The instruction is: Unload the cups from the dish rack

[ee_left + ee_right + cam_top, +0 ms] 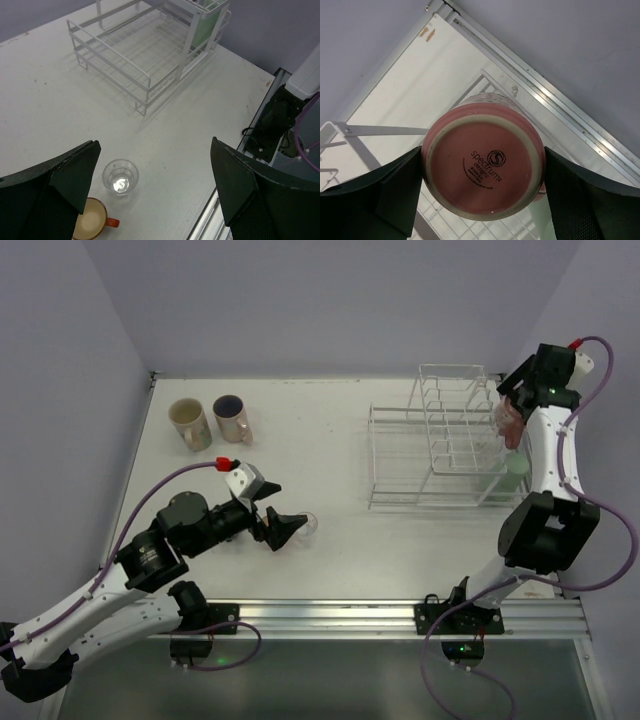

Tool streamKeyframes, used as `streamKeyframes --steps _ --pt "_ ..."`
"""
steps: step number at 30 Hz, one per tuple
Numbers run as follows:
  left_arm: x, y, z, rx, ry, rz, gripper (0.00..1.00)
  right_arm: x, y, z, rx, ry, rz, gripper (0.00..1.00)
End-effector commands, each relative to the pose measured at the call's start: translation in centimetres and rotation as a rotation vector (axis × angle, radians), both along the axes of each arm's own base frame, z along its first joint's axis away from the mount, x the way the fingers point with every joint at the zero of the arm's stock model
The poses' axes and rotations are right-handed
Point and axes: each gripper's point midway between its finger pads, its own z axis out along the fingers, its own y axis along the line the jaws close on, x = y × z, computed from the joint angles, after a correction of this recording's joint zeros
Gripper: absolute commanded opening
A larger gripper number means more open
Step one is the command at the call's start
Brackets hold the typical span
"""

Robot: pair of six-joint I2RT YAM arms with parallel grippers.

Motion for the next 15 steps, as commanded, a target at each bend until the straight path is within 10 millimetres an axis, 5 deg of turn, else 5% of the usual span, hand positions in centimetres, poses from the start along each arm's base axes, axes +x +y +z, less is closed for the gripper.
streamKeyframes --steps 1,9,10,15 --pt "0.3 0.0 -0.2 0.012 -0.016 0.009 1.00 0.2 -1.1 8.1 -0.089 -0.268 -0.062 0.41" --pt "0.4 -0.2 -0.5 0.020 -0.010 0.009 1.00 -2.6 -0.8 13.2 -0.118 -0.433 -0.105 0.41" --pt "0.5 -0.2 -0.6 0.022 -0.008 0.010 1.00 -3.5 -0.4 15.2 -0.124 -0.494 -0.104 0.41" --pt "0.8 -0.4 -1.1 0.038 0.004 0.018 1.00 -5.8 1.8 18.4 -0.075 -0.636 -0.052 0.41"
